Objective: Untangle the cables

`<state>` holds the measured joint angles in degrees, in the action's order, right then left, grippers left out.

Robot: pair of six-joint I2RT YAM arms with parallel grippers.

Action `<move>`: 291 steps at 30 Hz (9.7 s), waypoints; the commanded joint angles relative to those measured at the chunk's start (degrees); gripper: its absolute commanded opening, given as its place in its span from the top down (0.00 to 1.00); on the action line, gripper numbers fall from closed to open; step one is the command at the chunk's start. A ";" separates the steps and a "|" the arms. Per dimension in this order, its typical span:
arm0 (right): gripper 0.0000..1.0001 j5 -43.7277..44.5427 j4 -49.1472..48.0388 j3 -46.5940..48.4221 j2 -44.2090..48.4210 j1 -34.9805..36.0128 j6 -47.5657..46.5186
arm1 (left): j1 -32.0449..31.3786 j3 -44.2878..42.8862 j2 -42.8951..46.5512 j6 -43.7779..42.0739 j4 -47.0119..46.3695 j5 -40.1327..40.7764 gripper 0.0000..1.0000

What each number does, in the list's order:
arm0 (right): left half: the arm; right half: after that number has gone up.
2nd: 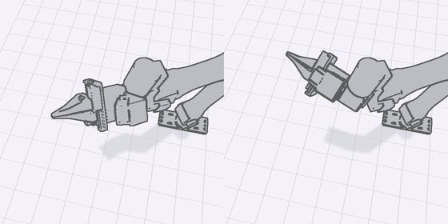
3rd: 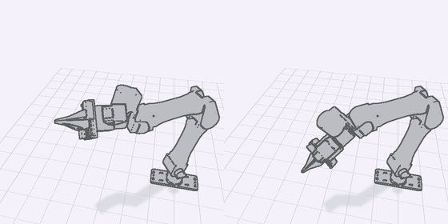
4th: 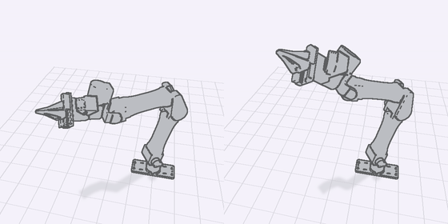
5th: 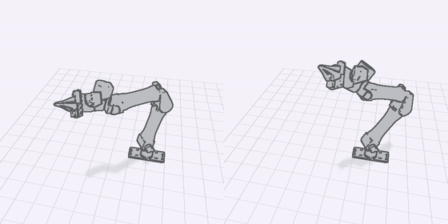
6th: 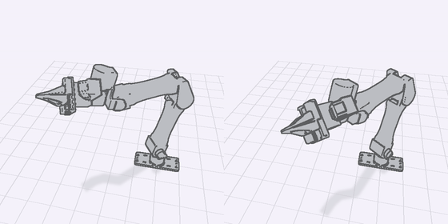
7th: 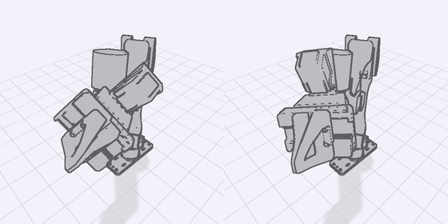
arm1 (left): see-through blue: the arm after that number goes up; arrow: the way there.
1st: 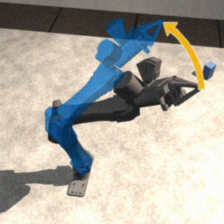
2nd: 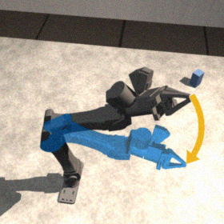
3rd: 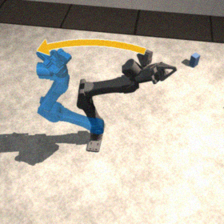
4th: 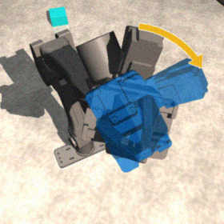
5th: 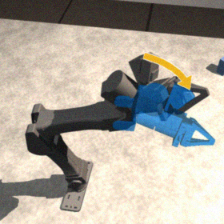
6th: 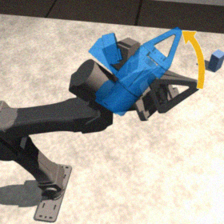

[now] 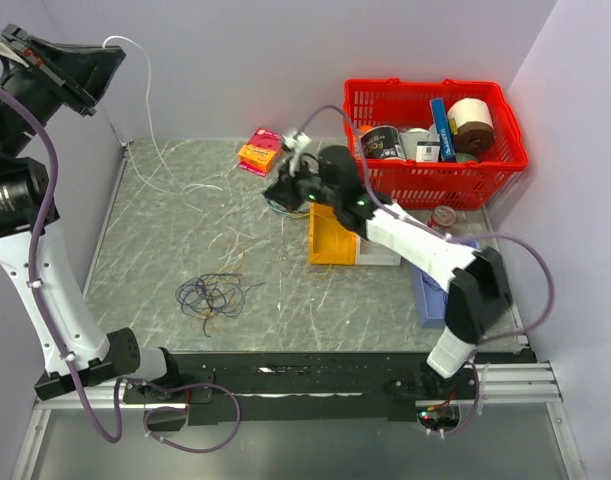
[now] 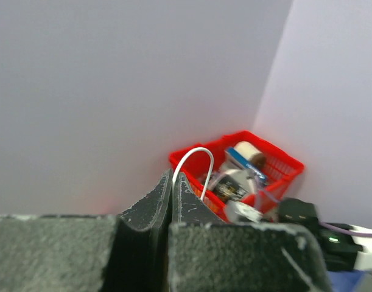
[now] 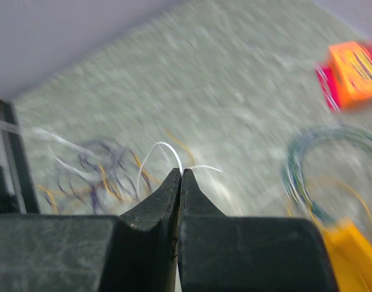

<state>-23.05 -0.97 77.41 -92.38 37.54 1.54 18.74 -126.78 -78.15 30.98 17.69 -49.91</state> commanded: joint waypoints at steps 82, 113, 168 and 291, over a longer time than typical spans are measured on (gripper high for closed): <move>1.00 14.69 8.08 -18.52 7.84 -30.77 8.39 | 5.52 46.10 10.12 -26.32 -2.58 5.44 0.99; 0.00 -0.38 2.49 -16.05 33.31 -9.79 -6.71 | -17.60 33.01 10.12 -31.69 17.64 -5.19 0.99; 0.00 -8.60 -22.33 -3.58 2.90 13.88 1.80 | -18.39 24.92 9.07 -25.71 13.51 -5.81 0.99; 0.32 16.27 12.49 -19.04 20.05 -19.48 -10.94 | -18.30 50.23 8.10 -39.07 10.52 10.01 0.09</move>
<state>-6.48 12.71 58.24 -74.46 10.57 -12.19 0.54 -77.47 -69.97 -8.29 30.65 -39.16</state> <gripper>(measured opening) 0.690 0.913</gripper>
